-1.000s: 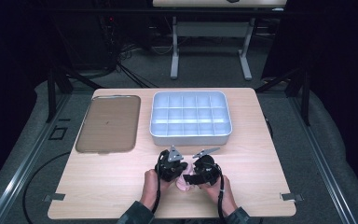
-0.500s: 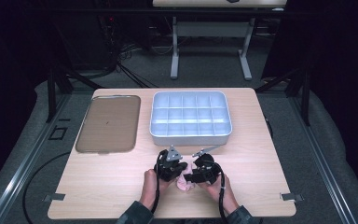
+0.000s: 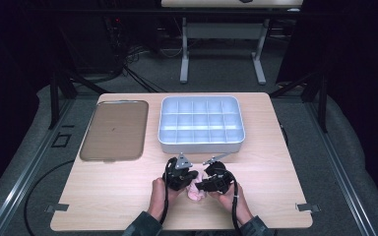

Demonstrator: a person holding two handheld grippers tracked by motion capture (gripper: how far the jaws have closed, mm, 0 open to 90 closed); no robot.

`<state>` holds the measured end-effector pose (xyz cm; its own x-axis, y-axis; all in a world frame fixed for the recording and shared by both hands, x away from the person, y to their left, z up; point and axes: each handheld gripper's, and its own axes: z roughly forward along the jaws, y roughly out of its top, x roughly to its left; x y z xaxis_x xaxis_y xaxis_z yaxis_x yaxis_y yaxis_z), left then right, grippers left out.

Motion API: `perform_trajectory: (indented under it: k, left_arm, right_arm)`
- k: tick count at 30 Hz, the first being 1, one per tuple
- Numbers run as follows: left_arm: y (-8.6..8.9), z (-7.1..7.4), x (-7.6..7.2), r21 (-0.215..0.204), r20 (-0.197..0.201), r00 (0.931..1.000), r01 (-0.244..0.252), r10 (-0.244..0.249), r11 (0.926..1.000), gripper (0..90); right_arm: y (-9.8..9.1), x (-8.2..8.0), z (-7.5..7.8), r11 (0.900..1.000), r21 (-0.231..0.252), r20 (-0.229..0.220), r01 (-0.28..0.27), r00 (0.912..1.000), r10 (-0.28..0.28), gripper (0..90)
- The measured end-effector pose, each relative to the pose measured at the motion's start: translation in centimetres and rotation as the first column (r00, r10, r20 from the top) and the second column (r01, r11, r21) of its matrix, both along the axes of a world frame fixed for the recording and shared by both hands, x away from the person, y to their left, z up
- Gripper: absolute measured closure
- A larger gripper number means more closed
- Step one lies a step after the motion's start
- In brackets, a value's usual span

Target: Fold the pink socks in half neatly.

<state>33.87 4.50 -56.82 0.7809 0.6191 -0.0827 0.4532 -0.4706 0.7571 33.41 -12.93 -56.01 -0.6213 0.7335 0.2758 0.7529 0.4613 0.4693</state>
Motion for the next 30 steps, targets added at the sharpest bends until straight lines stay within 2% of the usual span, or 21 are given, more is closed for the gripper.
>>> perform_trajectory:
  k: [4,15,20,21,25,30]
  left_arm:
    - [0.1,0.0,0.0,-0.010,-0.002,1.0000,0.001,-0.001,1.0000,89.2]
    - [0.4,0.4,0.0,-0.025,-0.006,1.0000,-0.001,0.001,0.9997,81.2]
    - [1.2,0.9,0.0,-0.035,0.009,0.9991,-0.042,0.043,0.9985,73.9]
    - [1.4,1.0,0.0,-0.039,0.009,0.9987,-0.051,0.051,0.9980,72.9]
    - [2.6,1.3,0.1,-0.049,0.011,0.9945,-0.104,0.104,0.9934,61.4]
    - [4.3,1.5,-0.2,-0.060,0.017,0.9848,-0.172,0.173,0.9833,41.5]
  right_arm:
    - [0.0,-0.1,0.1,0.9998,-0.018,0.008,0.000,1.0000,0.000,77.0]
    - [-0.2,-0.3,0.0,1.0000,-0.007,0.019,-0.005,0.9998,0.005,77.9]
    - [-0.3,-0.3,0.0,0.9999,-0.014,0.024,-0.010,0.9997,0.010,78.1]
    - [-0.3,-0.3,0.0,1.0000,-0.002,0.022,-0.006,0.9997,0.006,78.1]
    - [-0.3,-0.3,0.0,0.9999,-0.011,0.023,-0.010,0.9997,0.010,78.2]
    - [-0.4,-0.3,0.0,0.9999,-0.011,0.026,-0.010,0.9996,0.010,78.1]
